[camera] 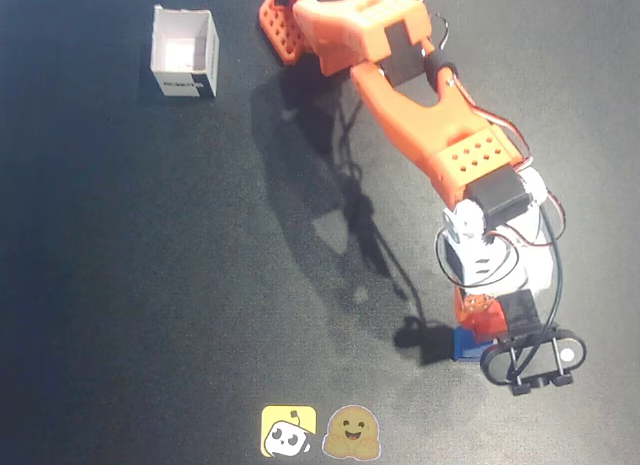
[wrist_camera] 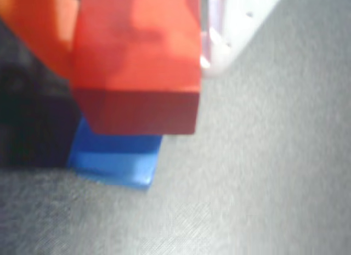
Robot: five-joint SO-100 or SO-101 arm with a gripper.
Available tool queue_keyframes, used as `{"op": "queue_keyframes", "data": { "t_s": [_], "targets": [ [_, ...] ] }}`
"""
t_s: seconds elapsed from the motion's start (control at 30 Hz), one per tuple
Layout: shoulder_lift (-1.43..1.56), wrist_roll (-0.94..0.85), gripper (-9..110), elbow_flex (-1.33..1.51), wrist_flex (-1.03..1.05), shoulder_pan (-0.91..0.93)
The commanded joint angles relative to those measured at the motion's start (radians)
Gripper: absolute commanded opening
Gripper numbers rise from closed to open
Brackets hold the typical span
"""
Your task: Put the red cube on top of the blue cube.
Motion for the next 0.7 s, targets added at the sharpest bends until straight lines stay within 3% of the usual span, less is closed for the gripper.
{"op": "queue_keyframes", "data": {
  "t_s": [0.0, 0.67],
  "targets": [
    [0.003, 0.012, 1, -0.067, -0.012, 0.014],
    [-0.066, 0.023, 1, -0.115, -0.049, 0.041]
  ]
}}
